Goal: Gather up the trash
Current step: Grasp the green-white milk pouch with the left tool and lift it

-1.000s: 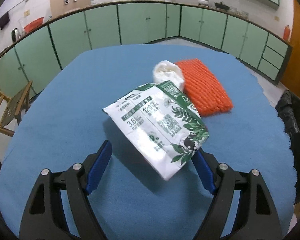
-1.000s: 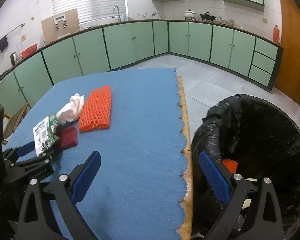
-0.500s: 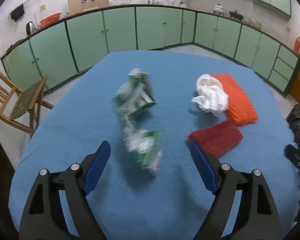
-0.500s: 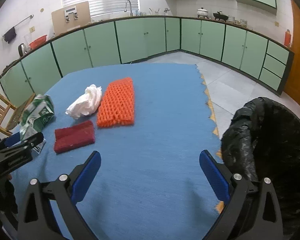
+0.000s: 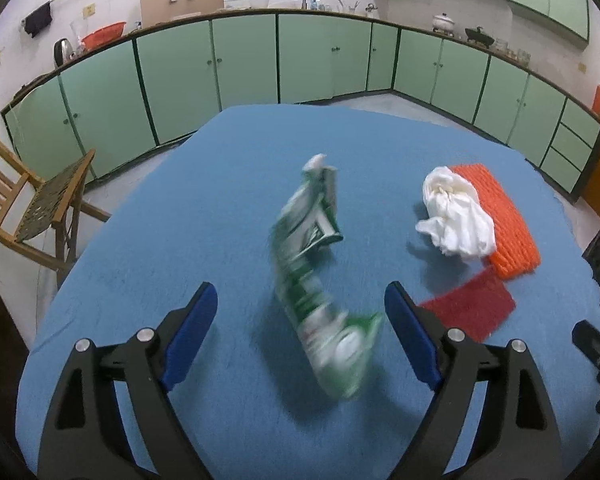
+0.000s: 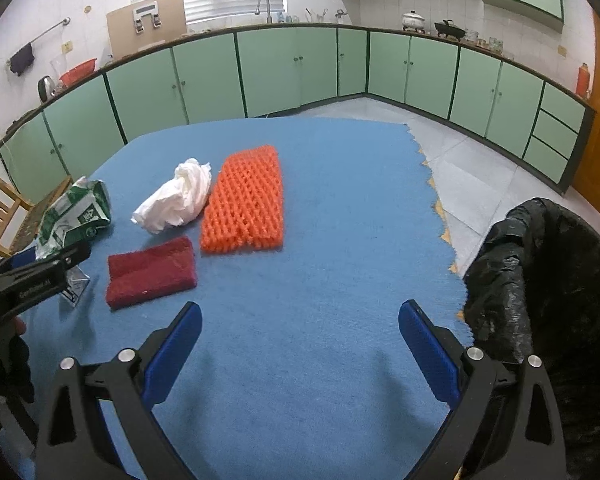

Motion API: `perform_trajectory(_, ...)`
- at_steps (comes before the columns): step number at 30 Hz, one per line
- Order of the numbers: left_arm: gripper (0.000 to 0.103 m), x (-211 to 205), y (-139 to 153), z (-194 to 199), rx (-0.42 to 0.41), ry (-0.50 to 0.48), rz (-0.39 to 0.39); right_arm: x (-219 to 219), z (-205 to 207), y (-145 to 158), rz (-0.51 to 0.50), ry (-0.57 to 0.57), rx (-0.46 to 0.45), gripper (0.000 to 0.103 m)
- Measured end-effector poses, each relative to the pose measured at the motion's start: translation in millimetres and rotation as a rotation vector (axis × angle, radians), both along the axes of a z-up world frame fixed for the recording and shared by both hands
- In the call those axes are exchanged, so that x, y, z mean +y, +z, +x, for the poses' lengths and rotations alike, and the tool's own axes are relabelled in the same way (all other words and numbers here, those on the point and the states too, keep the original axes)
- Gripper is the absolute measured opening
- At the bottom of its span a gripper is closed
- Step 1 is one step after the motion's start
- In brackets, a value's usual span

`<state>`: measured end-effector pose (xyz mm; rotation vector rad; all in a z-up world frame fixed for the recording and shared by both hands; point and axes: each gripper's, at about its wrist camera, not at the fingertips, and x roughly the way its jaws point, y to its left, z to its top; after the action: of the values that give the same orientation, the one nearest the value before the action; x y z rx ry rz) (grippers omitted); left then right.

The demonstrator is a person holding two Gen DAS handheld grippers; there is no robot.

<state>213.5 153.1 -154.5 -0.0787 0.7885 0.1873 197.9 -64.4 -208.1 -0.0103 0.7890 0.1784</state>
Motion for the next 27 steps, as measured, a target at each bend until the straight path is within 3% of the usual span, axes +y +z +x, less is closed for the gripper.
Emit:
perform_trajectory(6,0.041,-1.2,-3.1,12.2,-0.007,-0.053,-0.005,18.5,6.5,1.1,0.003,0.03,-0.006,0.096)
perform_trajectory(7,0.03,-1.1,-3.7,12.2,-0.01,-0.056,-0.005,22.3,7.5,1.6,0.004,0.035,-0.009,0.096)
perform_trajectory(15,0.028,8.0,2.6,-4.0,-0.054,-0.044,0.011,58.6,15.8,2.6,0.009,0.1,-0.012,0.095)
perform_trajectory(27,0.028,51.8,3.2,-22.9,-0.031,0.026,0.032,111.8,19.0,-13.6,-0.021,0.182,0.035,0.096)
